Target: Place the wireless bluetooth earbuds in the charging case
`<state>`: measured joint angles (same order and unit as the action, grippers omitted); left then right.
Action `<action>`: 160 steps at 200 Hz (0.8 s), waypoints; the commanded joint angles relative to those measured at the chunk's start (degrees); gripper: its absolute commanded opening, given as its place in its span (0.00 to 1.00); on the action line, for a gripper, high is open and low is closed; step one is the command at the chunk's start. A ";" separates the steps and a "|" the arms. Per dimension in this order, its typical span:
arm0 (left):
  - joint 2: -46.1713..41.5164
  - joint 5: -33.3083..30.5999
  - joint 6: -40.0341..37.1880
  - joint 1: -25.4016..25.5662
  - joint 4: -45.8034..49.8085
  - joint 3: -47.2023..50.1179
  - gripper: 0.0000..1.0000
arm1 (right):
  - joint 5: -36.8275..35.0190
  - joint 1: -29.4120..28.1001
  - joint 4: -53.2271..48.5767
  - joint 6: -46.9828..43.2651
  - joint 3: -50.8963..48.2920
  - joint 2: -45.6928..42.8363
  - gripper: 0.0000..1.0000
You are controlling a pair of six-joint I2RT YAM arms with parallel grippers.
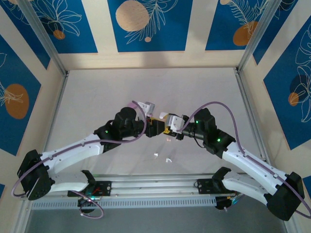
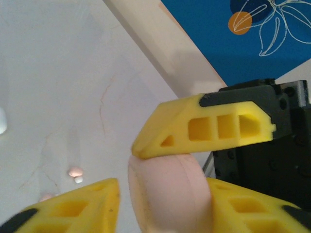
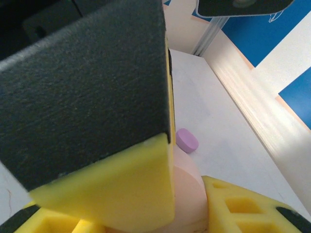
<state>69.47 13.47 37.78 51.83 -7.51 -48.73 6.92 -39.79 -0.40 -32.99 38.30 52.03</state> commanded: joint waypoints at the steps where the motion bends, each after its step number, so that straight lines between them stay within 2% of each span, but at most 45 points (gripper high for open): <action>1: 1.12 -1.59 0.63 0.37 0.30 -1.71 0.37 | 0.92 -0.78 2.99 -2.14 -0.62 -0.42 0.30; 8: 1.07 -2.09 0.79 0.37 0.62 -1.67 0.36 | 1.08 -0.81 3.03 -2.45 -0.67 -0.52 0.31; 24: 0.64 -3.83 1.91 0.37 1.16 -1.18 0.25 | 1.18 -0.80 3.48 -2.38 -0.94 -0.86 0.33; 47: -1.26 -6.11 4.61 0.20 0.04 0.63 0.16 | 0.64 -0.51 5.28 -2.09 -2.32 -2.13 0.40; 79: -5.06 -5.92 8.92 -0.63 -2.68 3.16 0.11 | 3.19 2.73 7.48 -1.05 -5.72 -5.16 0.49; 126: -6.22 0.01 17.18 -2.68 -8.85 5.61 0.10 | 8.90 4.37 8.98 -2.50 -5.94 -6.04 0.50; 160: -5.08 2.65 20.29 -2.79 -13.59 6.35 0.10 | 9.40 4.37 11.36 -2.53 -4.79 -3.47 0.54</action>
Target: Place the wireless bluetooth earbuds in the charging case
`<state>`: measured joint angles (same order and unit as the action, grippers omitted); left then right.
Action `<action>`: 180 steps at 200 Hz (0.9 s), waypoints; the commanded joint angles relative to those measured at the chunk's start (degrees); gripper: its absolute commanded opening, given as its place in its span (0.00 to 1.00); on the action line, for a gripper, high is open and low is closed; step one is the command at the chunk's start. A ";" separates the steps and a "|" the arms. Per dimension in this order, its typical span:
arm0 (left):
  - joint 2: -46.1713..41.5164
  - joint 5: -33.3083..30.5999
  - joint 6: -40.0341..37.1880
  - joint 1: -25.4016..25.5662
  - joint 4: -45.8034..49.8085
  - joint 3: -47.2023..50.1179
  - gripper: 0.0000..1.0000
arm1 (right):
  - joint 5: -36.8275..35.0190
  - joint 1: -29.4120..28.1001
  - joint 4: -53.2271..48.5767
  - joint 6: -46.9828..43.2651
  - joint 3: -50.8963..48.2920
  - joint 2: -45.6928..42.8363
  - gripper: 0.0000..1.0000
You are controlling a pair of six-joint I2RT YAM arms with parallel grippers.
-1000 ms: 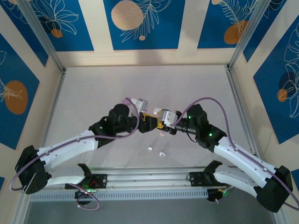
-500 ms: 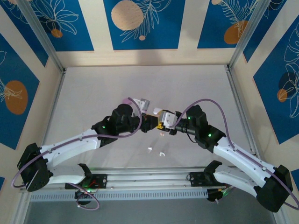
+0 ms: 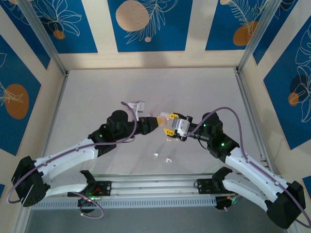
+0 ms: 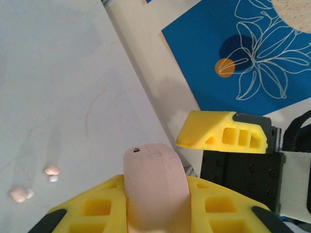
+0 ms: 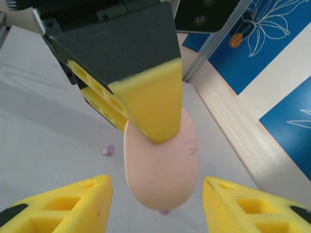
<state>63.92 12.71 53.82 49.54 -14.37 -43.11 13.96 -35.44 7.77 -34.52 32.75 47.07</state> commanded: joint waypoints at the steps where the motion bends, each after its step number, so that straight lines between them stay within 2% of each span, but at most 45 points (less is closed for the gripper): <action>1: 0.49 3.53 4.26 -0.50 -6.85 0.74 0.10 | 2.33 0.02 3.20 -1.04 0.84 1.60 0.54; 74: 0.32 4.64 5.98 -0.50 -9.06 1.44 0.10 | 3.50 0.70 2.35 -1.15 4.04 5.22 0.53; 94: -0.07 4.08 5.69 -0.50 -8.52 1.46 0.10 | 3.70 1.29 0.99 -0.83 4.41 5.13 0.48; 145: -0.47 2.91 5.10 -0.50 -6.99 1.36 0.10 | 4.83 2.44 0.82 1.19 3.51 2.82 0.52; 180: -0.38 2.85 5.33 -0.49 -7.23 1.36 0.10 | 5.01 3.18 0.61 1.98 3.34 2.60 0.46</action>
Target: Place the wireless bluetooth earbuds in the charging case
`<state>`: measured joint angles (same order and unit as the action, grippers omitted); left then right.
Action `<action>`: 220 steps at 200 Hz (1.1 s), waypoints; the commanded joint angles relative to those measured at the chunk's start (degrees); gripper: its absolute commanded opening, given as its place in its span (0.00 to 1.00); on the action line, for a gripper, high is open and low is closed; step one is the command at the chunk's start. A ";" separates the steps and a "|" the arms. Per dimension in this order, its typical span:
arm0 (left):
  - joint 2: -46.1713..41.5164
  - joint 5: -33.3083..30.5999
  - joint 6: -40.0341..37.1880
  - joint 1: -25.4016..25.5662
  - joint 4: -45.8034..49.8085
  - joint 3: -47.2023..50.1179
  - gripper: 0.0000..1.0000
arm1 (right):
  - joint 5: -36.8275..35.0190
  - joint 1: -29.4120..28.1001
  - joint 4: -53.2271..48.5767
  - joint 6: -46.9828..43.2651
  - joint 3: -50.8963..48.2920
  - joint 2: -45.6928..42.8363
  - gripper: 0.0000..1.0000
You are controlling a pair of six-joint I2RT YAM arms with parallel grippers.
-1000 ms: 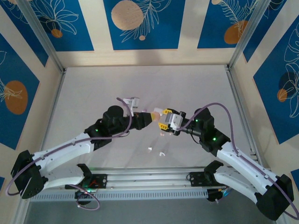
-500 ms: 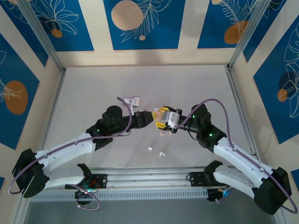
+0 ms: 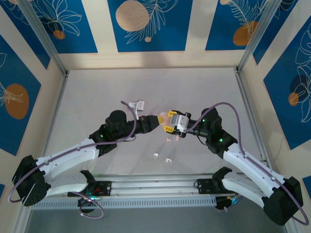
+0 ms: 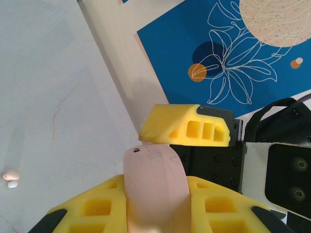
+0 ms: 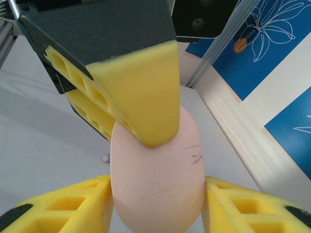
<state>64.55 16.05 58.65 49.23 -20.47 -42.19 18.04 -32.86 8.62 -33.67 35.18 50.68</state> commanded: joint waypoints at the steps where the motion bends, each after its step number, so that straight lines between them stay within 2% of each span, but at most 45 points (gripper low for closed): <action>1: -1.01 -0.50 0.50 -0.19 -1.14 0.45 0.10 | 0.93 0.60 -0.26 1.14 0.88 -1.01 0.46; 26: -1.02 -0.16 0.62 -0.19 -1.33 0.32 0.10 | 1.69 1.09 -0.83 1.52 1.18 -0.63 0.42; 53: -0.83 0.71 -0.43 -0.19 -1.83 0.10 0.16 | 4.10 1.70 -2.42 3.69 2.29 -0.48 0.34; 61: -0.93 0.79 -1.26 -0.21 -1.88 0.01 0.22 | 5.52 2.05 -3.56 4.89 3.10 -0.16 0.33; 72: -1.14 0.99 -3.22 -0.19 -1.73 -0.24 0.37 | 6.86 2.34 -6.02 7.27 4.72 0.42 0.30; 99: -1.62 0.90 -10.71 -0.19 2.26 -2.19 0.57 | 12.11 3.11 -15.46 10.54 10.19 2.75 0.29; 134: -3.25 1.34 -25.40 -0.19 3.77 -3.42 0.73 | 19.61 4.52 -26.92 13.27 17.22 7.00 0.29; 163: -7.35 1.96 -44.13 -0.19 4.36 -1.59 0.74 | 26.38 6.94 -36.71 13.46 23.82 11.10 0.29; 188: -8.83 7.85 -61.26 -0.19 4.17 0.89 0.72 | 30.34 7.66 -42.63 11.50 28.67 13.29 0.29; 220: -6.43 10.72 -64.94 -0.19 5.91 -2.14 0.68 | 29.23 7.55 -45.31 8.62 31.15 13.75 0.29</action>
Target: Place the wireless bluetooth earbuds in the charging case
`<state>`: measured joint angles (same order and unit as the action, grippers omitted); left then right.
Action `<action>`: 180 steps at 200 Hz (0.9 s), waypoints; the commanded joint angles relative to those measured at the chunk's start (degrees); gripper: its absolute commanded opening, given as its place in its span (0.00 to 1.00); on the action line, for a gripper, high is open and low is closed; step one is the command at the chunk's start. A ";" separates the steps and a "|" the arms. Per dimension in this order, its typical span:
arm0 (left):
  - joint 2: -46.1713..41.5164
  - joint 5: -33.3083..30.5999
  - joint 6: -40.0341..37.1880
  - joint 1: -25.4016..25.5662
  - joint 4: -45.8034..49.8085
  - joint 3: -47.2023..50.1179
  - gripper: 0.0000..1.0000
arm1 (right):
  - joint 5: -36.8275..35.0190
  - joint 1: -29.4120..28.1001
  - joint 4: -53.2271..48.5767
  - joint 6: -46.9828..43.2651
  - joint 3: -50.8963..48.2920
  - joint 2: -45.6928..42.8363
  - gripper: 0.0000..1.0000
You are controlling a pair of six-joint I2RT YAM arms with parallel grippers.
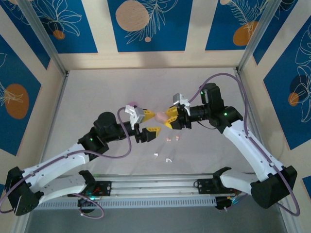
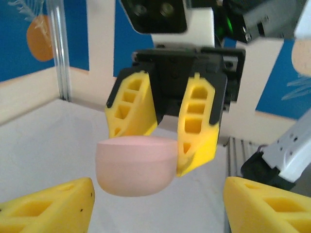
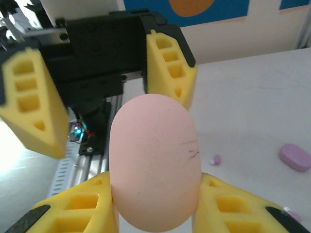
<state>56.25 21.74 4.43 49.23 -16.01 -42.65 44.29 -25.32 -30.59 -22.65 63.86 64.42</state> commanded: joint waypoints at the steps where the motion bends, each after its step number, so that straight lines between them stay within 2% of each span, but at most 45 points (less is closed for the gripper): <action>1: 1.99 5.14 -10.69 -0.19 1.43 -1.79 0.68 | 2.81 0.01 -6.12 -2.48 2.49 0.00 0.29; 45: 5.47 7.22 -6.55 -0.19 -6.45 -2.87 0.66 | 0.34 -0.60 -6.00 -6.79 2.68 -0.60 0.29; 80: 5.58 8.94 -5.22 -0.19 -5.75 -3.75 0.64 | -4.62 -0.78 -3.37 -10.29 0.83 -2.64 0.29; 103: 4.54 6.83 -4.72 -0.19 -6.02 -2.84 0.60 | -6.73 -0.78 -1.58 -12.30 -0.62 -4.11 0.28; 134: 4.55 6.36 -4.56 -0.19 -6.11 -2.87 0.52 | -6.07 -0.78 -2.25 -13.37 -0.40 -4.09 0.28; 180: 4.71 5.12 -5.39 -0.19 -7.53 -2.92 0.58 | -4.76 -0.78 -2.99 -13.84 -0.33 -3.04 0.28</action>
<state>61.93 26.98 -0.19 49.19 -20.64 -43.90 38.98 -26.02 -33.23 -35.18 64.10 60.82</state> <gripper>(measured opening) 0.566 0.341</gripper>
